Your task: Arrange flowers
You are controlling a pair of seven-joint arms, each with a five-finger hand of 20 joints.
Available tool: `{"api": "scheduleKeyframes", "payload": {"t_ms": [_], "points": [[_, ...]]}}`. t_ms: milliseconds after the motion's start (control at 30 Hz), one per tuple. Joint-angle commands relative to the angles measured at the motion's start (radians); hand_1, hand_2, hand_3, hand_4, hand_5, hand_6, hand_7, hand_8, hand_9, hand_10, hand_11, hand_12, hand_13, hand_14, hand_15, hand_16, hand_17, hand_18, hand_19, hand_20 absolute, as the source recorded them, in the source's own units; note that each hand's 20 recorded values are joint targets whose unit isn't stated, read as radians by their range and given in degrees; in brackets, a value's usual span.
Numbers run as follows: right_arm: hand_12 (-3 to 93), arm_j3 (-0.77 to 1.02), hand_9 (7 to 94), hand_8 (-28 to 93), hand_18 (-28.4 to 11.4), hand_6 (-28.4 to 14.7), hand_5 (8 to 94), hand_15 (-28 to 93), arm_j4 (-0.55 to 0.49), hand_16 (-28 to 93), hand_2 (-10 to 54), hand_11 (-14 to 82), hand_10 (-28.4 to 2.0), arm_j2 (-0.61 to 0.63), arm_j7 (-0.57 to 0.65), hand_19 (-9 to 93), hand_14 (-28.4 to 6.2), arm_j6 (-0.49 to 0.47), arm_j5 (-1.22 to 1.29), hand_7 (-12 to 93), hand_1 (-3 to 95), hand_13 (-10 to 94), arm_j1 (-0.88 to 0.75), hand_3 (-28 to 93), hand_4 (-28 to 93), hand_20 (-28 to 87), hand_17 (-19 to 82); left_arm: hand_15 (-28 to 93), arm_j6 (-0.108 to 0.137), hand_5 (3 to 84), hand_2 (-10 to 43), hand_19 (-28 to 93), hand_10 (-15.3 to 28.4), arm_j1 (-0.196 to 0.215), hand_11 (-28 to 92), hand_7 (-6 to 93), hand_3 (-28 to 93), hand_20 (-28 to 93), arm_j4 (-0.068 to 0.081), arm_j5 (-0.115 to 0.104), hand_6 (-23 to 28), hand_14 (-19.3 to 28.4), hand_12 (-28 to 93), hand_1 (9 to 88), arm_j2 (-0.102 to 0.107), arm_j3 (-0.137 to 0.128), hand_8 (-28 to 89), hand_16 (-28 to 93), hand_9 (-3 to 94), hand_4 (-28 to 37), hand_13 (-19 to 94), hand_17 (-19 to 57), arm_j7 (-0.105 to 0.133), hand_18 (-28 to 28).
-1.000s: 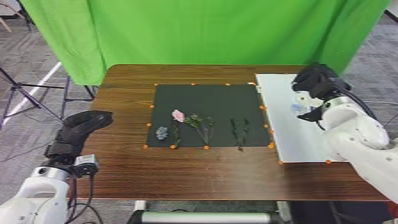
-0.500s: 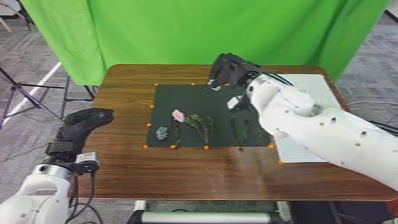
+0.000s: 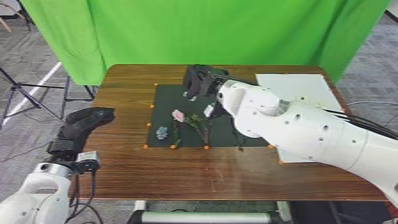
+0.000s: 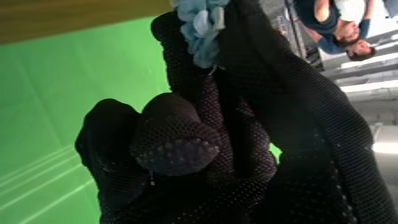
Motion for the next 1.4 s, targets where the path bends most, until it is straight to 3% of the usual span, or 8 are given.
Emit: {"api": "scheduleKeyframes", "payload": {"t_ms": [33, 167, 533, 867, 1133, 1267, 1400], "points": [[39.2, -0.008, 80.9, 8, -14.6, 1.4, 78.1, 71, 0.020, 31, -9.0, 4.3, -10.7, -0.019, -0.005, 93, -2.2, -0.018, -0.056, 18, 61.2, 84, -0.033, 59, -16, 65, 59, 24, -0.043, 51.2, 10.7, 17, 13.9, -0.009, 26, 21.3, 60, 12, 0.008, -0.003, 2.5, 17.4, 9, 45.6, -0.001, -0.001, 1, -6, 49.6, -13.6, 39, 5.1, -0.021, 9.5], [39.1, 0.003, 80.5, 7, -14.6, 1.5, 77.9, 71, 0.029, 31, -8.9, 4.2, -10.6, -0.025, 0.006, 93, -2.4, -0.029, -0.050, 18, 60.9, 84, -0.053, 59, -16, 65, 59, 24, -0.040, 50.6, 9.7, 17, 14.0, -0.010, 26, 20.6, 61, 12, 0.008, -0.006, 3.0, 17.4, 9, 44.4, -0.001, 0.000, -1, -6, 48.9, -13.7, 38, 5.0, -0.024, 9.5], [37.5, 0.014, 78.1, 7, -14.7, 1.8, 76.2, 71, 0.041, 31, -8.0, 3.7, -10.6, -0.040, 0.021, 93, -2.7, -0.071, -0.053, 19, 60.4, 83, -0.087, 58, -15, 65, 59, 24, -0.065, 50.2, 8.3, 17, 14.2, -0.017, 26, 19.9, 60, 12, 0.012, -0.010, 3.2, 17.5, 9, 44.1, -0.001, 0.001, -7, -6, 48.3, -13.4, 38, 4.6, -0.039, 9.7], [31.2, 0.031, 71.7, 8, -14.7, 1.3, 71.0, 72, 0.039, 31, -9.4, 9.3, -11.3, -0.038, 0.032, 93, -2.8, -0.121, -0.060, 18, 57.3, 82, -0.096, 59, -15, 64, 58, 23, -0.083, 49.7, 7.2, 17, 14.3, -0.017, 26, 20.5, 60, 12, 0.014, -0.008, 3.3, 17.7, 9, 43.1, -0.002, -0.002, -9, -6, 47.6, -12.9, 37, 4.3, -0.047, 9.8], [23.4, 0.042, 66.5, 7, -14.6, 0.8, 66.1, 72, 0.040, 31, -9.5, 13.4, -12.6, -0.038, 0.047, 93, -3.1, -0.173, -0.063, 16, 54.2, 81, -0.092, 60, -15, 64, 57, 23, -0.080, 49.5, 7.0, 17, 14.4, -0.017, 26, 20.4, 60, 12, 0.014, -0.009, 3.1, 17.8, 9, 42.8, -0.002, -0.001, -9, -6, 47.5, -12.9, 37, 4.1, -0.041, 9.8], [22.5, 0.043, 63.5, 5, -14.5, 1.1, 63.2, 72, 0.039, 31, -9.5, 12.1, -12.4, -0.035, 0.054, 93, -3.0, -0.177, -0.065, 15, 51.3, 81, -0.087, 63, -16, 64, 57, 23, -0.083, 49.5, 7.2, 17, 14.3, -0.019, 26, 20.4, 59, 12, 0.015, -0.009, 3.1, 17.8, 9, 42.9, -0.002, 0.002, -9, -5, 47.4, -12.8, 37, 4.0, -0.038, 9.9], [22.0, 0.041, 60.9, -6, -14.6, 2.0, 60.2, 72, 0.039, 31, -9.5, 10.0, -13.3, -0.032, 0.056, 93, -3.1, -0.168, -0.064, 15, 48.5, 81, -0.078, 67, -16, 64, 57, 23, -0.081, 49.5, 7.2, 17, 14.3, -0.016, 26, 20.4, 59, 12, 0.013, -0.009, 3.0, 17.8, 9, 42.9, -0.003, -0.001, -9, -5, 47.4, -12.5, 37, 4.0, -0.037, 9.9]]}}
